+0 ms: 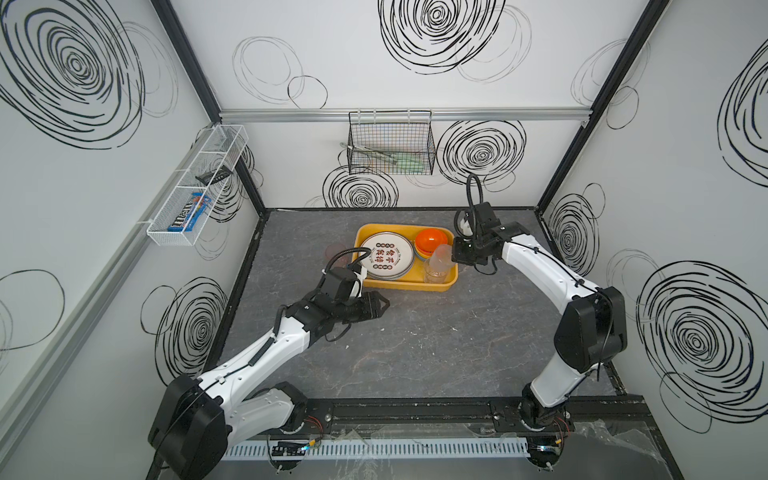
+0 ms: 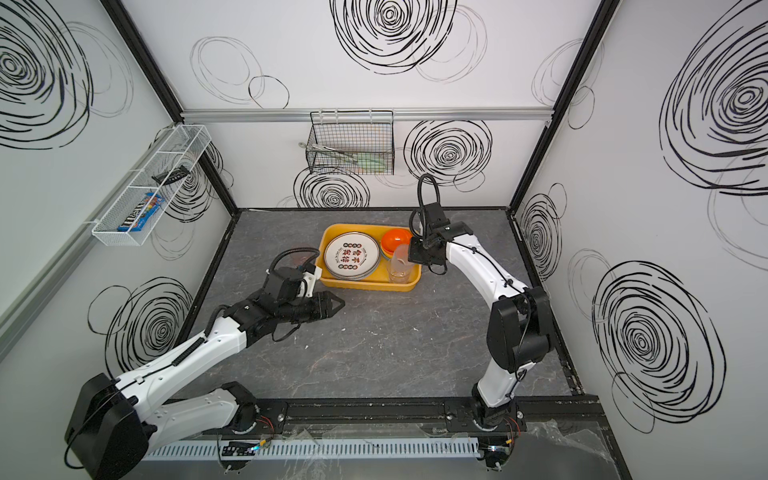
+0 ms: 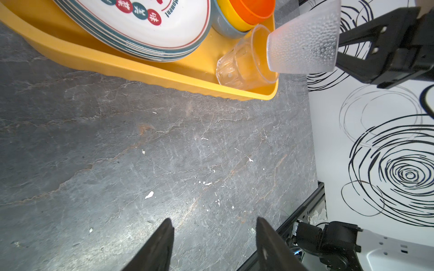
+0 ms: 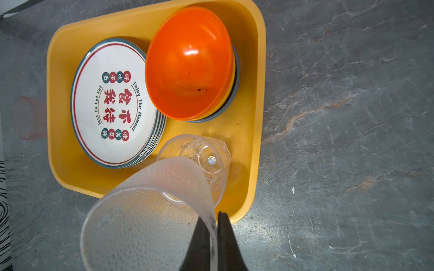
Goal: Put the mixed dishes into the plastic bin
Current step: 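Lift the frosted cup and carry it over the clear glass cup in the bin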
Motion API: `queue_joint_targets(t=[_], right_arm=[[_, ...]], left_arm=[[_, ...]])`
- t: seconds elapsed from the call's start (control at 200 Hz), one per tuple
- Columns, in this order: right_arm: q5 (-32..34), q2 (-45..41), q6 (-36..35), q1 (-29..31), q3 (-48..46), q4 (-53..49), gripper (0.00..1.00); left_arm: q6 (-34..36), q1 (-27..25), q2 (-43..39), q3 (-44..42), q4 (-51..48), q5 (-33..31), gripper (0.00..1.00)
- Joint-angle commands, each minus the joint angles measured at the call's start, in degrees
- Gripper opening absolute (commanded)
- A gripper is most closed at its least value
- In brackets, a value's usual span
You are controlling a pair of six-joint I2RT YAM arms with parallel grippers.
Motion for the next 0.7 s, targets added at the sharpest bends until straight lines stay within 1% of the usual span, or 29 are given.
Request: queue_joint_targets(t=[0.0, 0.445, 0.695], right_arm=[[1.8, 1.5, -0.5, 0.8, 2.2, -1.6, 0.05], [3.6, 5.8, 0.2, 2.2, 2.0, -0.4, 0.05], [4.7, 7.7, 0.6, 3.1, 2.6, -0.1, 0.07]], left_arm=[[0.7, 0.7, -0.9, -0.8, 0.9, 0.4, 0.60], [0.7, 1.4, -0.9, -1.6, 1.3, 1.0, 0.60], [0.8, 2.0, -1.3, -2.0, 1.3, 1.2, 0.60]])
